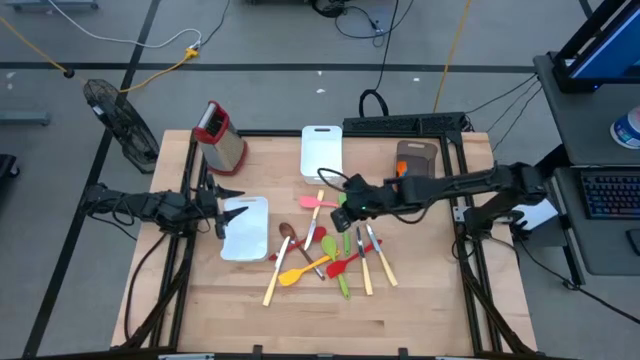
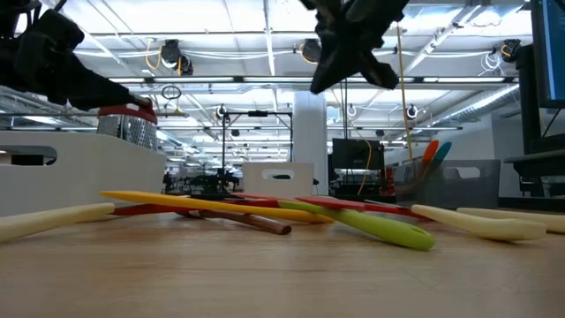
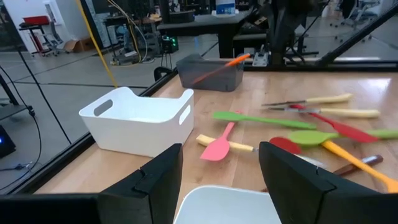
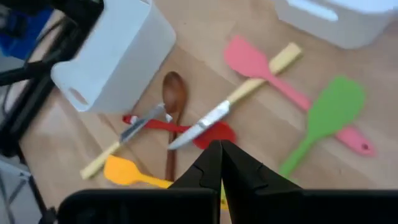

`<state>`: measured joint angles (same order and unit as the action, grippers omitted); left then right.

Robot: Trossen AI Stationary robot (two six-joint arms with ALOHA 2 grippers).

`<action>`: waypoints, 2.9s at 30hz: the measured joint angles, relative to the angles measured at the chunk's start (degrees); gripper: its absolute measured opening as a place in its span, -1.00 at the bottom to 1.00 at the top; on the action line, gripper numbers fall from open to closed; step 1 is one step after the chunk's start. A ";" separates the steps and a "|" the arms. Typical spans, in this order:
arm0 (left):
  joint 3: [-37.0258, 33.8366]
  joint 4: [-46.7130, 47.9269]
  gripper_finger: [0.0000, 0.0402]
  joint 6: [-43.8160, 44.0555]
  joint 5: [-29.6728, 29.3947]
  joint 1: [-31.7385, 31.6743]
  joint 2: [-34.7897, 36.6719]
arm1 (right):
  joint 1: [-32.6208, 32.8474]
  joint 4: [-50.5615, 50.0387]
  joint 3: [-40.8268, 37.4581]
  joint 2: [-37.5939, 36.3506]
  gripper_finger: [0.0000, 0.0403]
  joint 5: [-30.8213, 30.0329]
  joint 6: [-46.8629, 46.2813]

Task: Pick & Place Kitchen Items
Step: Put the green spatula into the black bin

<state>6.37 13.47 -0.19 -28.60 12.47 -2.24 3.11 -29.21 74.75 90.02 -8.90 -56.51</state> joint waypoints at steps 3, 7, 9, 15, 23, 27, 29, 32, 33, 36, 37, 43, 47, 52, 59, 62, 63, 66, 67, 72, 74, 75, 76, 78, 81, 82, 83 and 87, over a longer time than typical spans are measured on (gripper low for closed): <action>0.01 0.46 0.09 0.00 -0.02 -0.01 0.00 | 0.00 -0.68 0.19 3.01 -1.00 1.44 -2.70; 0.00 0.41 0.09 -0.02 0.00 0.00 0.00 | 0.00 -1.07 0.10 7.04 -1.00 3.67 -4.72; 0.00 0.53 0.09 -0.02 -0.02 0.00 0.00 | -0.13 -1.71 0.08 8.45 -1.00 4.30 -5.05; 0.02 0.44 0.09 -0.09 -0.02 -0.02 0.00 | -1.29 -3.87 0.08 10.57 -1.00 4.49 -8.62; 0.01 0.44 0.09 -0.09 -0.02 -0.01 0.00 | -2.05 -1.84 0.08 10.53 -1.00 4.48 -1.09; 0.02 0.42 0.09 -0.09 -0.02 0.00 0.00 | -2.13 -1.81 0.08 10.53 -1.00 4.46 1.35; 0.02 0.39 0.09 -0.08 -0.02 0.00 0.00 | -2.26 -1.86 0.08 10.53 -1.00 4.46 1.48; 0.02 0.39 0.09 -0.07 -0.02 -0.02 0.00 | -2.34 -1.90 0.08 10.53 -0.96 4.05 1.63; 0.00 0.39 0.09 -0.07 -0.02 -0.01 0.00 | -2.34 -1.90 0.08 10.53 -0.93 3.80 1.69; 0.00 0.39 0.09 -0.07 -0.02 -0.01 0.00 | -2.34 -2.04 0.08 10.53 -0.82 2.73 1.71; 0.02 0.39 0.09 -0.07 -0.02 0.00 0.00 | -2.37 -2.24 0.08 10.53 -0.78 2.71 1.70; 0.00 0.39 0.09 -0.05 -0.02 -0.01 0.00 | -2.38 -2.33 -0.66 10.53 -0.47 2.71 0.70; 0.02 0.39 0.09 -0.05 -0.02 -0.01 0.00 | -2.38 -2.23 -2.05 10.53 -0.28 2.71 -2.14; 0.00 0.39 0.09 -0.04 -0.02 0.00 0.00 | -2.40 0.62 -3.87 10.53 -0.11 2.81 -5.16; 0.02 0.39 0.09 -0.04 -0.02 -0.02 0.00 | -3.97 1.38 -4.21 10.53 -0.07 2.95 -4.40; 0.02 0.39 0.09 -0.04 -0.02 -0.02 0.00 | -5.05 1.36 -4.21 10.53 -0.10 3.01 -4.33; 0.00 0.39 0.09 -0.03 -0.02 -0.02 0.00 | -5.35 1.36 -4.21 10.52 -0.11 3.06 -4.33; 0.02 0.39 0.09 -0.02 -0.02 -0.02 0.00 | -5.91 1.36 -4.21 10.53 -0.13 3.08 -4.33; 0.01 0.39 0.09 -0.02 -0.02 0.00 0.00 | -6.10 1.36 -4.21 10.52 -0.13 3.11 -4.33; 0.02 0.37 0.09 -0.02 -0.02 0.00 0.00 | -6.21 1.33 -4.21 10.53 -0.09 3.20 -4.33; 0.00 0.39 0.09 -0.02 -0.02 0.00 0.00 | -6.21 1.33 -4.21 10.51 -0.07 4.55 -4.31; 0.01 0.38 0.09 -0.02 -0.02 -0.01 0.00 | -6.21 1.35 -4.23 10.51 -0.05 5.12 -4.31; 0.02 0.39 0.09 -0.02 -0.02 0.00 0.00 | -6.21 1.66 -4.49 10.51 -0.04 5.76 -4.31; 0.00 0.38 0.09 -0.02 -0.02 -0.02 0.00 | -6.17 2.45 -5.65 10.49 -0.01 5.97 -4.50; 0.00 0.38 0.09 -0.02 -0.02 -0.02 0.00 | -6.36 3.93 -8.05 10.51 0.04 6.03 -6.97; 0.02 0.39 0.09 -0.03 -0.02 -0.02 0.00 | -6.47 4.71 -8.68 10.51 0.05 6.09 -7.53; 0.00 0.38 0.09 -0.04 -0.02 0.00 0.00 | -6.49 5.55 -9.18 10.51 0.07 6.09 -7.71; 0.01 0.39 0.09 -0.03 -0.02 -0.02 0.00 | -6.54 9.84 -10.72 10.51 0.10 6.17 -7.96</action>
<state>6.38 13.87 -0.22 -28.62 12.45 -2.24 -3.42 -19.37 64.04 100.53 -2.73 -64.47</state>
